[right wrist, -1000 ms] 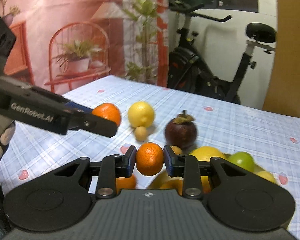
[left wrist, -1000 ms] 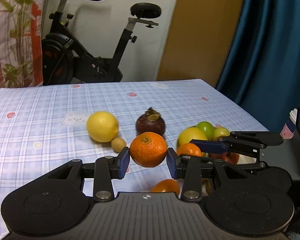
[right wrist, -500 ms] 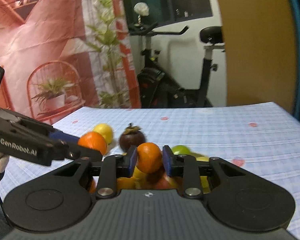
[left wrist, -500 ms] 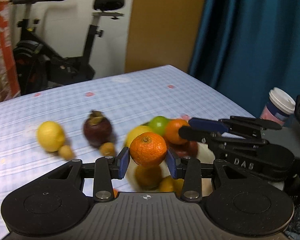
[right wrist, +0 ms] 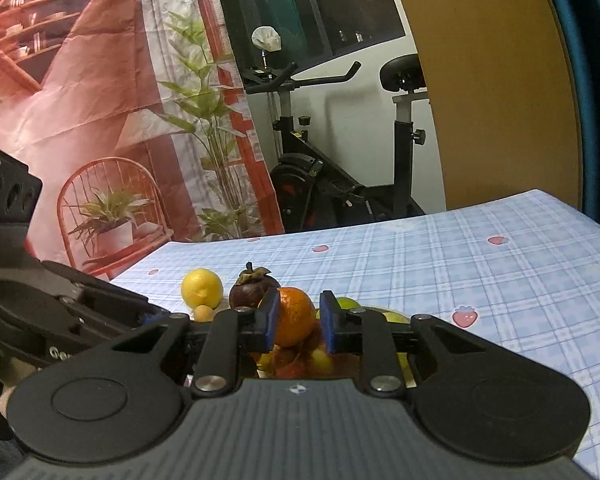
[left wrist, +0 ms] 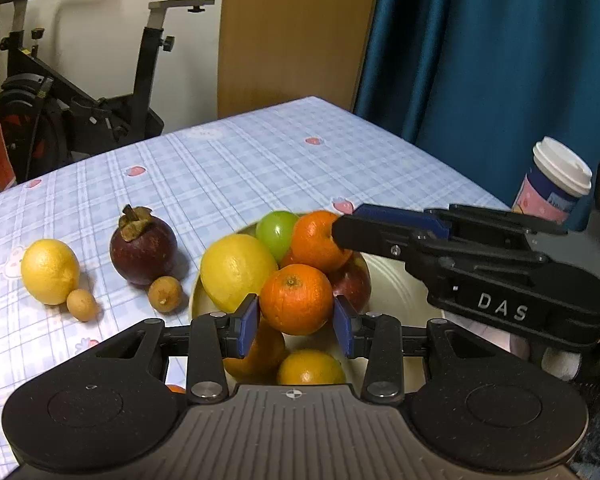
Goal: Organize fruits
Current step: 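Carry the orange and tangerine onto the beige plate and open both tools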
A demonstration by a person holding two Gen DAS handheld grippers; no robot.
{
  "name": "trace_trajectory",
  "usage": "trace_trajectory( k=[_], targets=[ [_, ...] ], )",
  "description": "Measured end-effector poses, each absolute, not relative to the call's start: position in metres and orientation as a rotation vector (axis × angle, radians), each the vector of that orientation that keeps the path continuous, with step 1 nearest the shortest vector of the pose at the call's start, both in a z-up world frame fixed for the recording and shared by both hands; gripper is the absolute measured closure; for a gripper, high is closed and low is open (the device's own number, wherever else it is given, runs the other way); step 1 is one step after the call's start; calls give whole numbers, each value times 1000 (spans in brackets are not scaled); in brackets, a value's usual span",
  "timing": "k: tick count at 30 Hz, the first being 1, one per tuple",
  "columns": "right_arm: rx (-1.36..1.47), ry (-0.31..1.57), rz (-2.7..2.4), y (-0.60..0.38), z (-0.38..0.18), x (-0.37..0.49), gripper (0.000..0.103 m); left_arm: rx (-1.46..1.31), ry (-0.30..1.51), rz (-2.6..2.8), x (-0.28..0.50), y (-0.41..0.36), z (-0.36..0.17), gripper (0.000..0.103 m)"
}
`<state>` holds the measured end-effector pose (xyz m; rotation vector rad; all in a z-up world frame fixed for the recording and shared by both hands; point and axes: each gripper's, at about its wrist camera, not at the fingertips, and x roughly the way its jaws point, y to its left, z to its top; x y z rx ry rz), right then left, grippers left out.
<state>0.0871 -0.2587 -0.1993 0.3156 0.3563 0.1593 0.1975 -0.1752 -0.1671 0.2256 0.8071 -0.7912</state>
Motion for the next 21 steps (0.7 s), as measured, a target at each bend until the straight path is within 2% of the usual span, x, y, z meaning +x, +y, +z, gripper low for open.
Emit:
trace_trajectory(
  k=[17, 21],
  targets=[
    [338, 448, 194, -257, -200, 87, 80, 234, 809, -791, 191, -169, -169, 59],
    [329, 448, 193, -255, -200, 86, 79, 223, 805, -781, 190, -165, -168, 55]
  ],
)
